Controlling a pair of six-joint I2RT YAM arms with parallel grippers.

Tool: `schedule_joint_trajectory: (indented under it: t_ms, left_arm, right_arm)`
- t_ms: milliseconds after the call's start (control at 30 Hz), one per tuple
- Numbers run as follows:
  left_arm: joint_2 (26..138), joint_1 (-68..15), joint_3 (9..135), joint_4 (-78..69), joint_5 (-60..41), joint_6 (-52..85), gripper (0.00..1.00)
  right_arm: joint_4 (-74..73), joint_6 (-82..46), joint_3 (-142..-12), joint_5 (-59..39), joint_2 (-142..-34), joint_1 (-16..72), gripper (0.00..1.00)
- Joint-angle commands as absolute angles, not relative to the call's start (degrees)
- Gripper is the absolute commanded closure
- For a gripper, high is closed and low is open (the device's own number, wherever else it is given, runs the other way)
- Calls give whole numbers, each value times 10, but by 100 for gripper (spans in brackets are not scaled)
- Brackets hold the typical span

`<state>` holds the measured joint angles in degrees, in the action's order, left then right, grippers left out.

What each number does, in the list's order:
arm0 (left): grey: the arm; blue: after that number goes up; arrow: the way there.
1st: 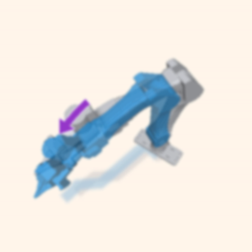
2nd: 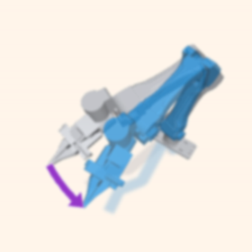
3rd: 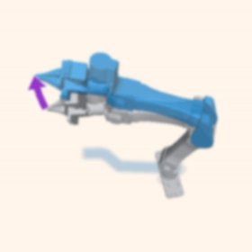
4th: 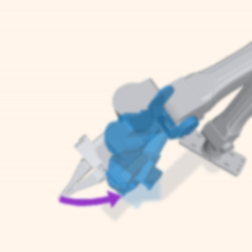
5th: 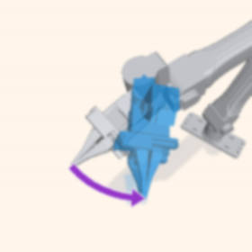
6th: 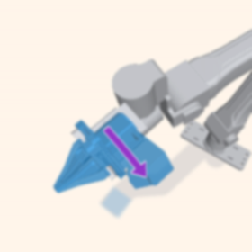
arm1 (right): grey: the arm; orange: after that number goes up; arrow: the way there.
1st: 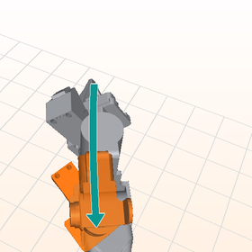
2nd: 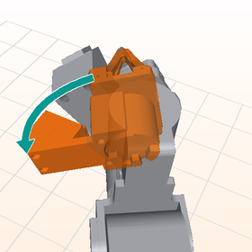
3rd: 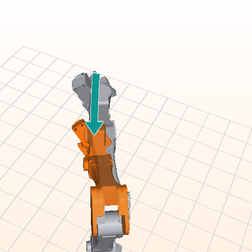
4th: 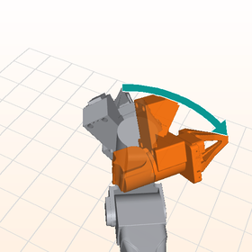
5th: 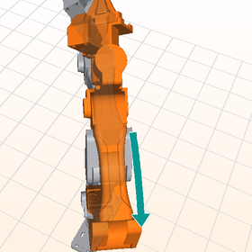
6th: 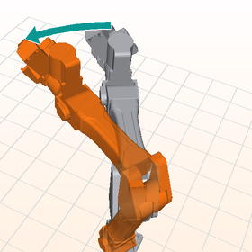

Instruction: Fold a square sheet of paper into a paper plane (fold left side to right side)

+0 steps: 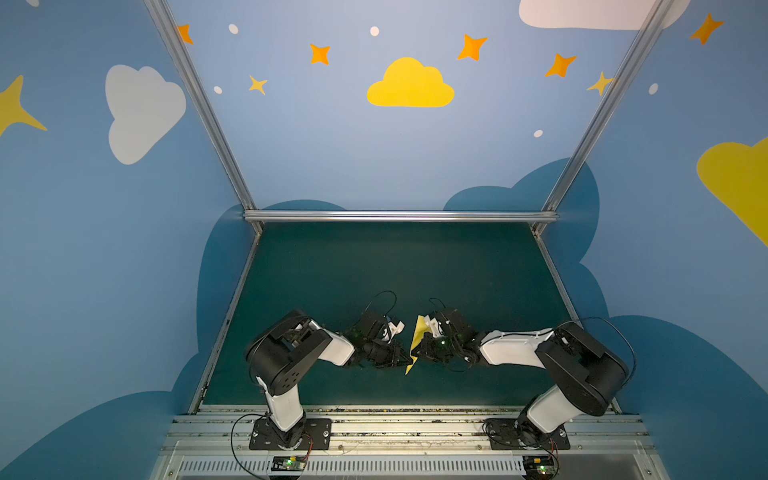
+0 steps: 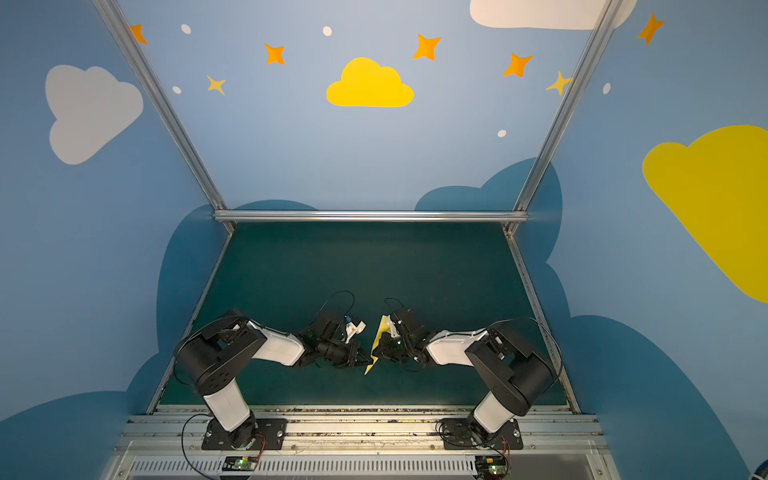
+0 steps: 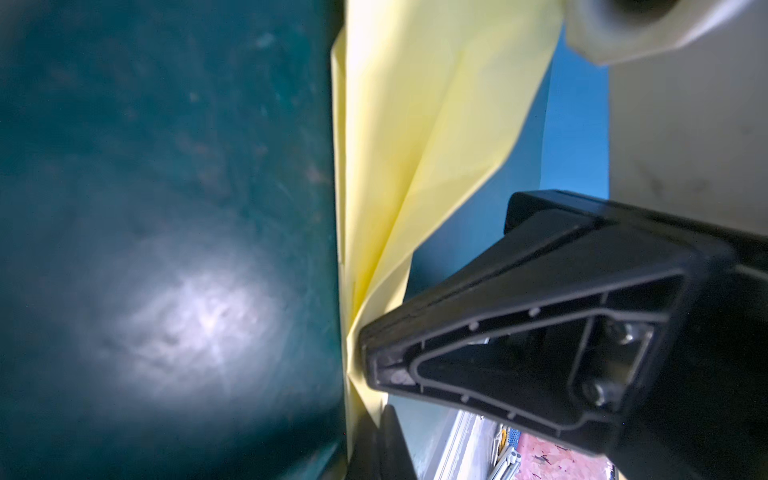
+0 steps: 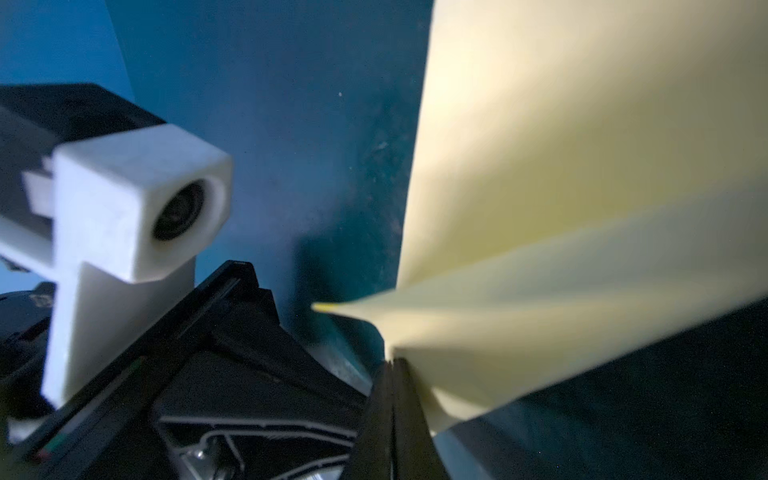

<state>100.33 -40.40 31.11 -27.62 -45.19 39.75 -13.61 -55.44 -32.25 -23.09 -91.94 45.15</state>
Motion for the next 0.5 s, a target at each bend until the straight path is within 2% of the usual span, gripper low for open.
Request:
schedule_joint_trajectory:
  t_ms: [0,67,167,200,300,467]
  left_arm:
    - [963,-397,326,-195,-435,359,80]
    - [933,-397,333,-154,-412,344,69]
    - [884,-397,337,-105,-378,325,67]
    - [873,-398,340,-92,-374,319,71]
    - [856,-403,344,-74,-367,310,96]
    - [876,-432,371,-47,-361,288,97]
  right_arm:
    - [-116,-562,-316,-217,-942,452,100]
    - [-116,-567,-314,-217,-944,451,100]
    - [-118,-571,-309,-216,-947,452,100]
    - [-120,-572,-307,-216,-948,452,100]
    - [-125,-576,-300,-214,-947,452,100]
    - [-131,-585,-291,-210,-950,452,100]
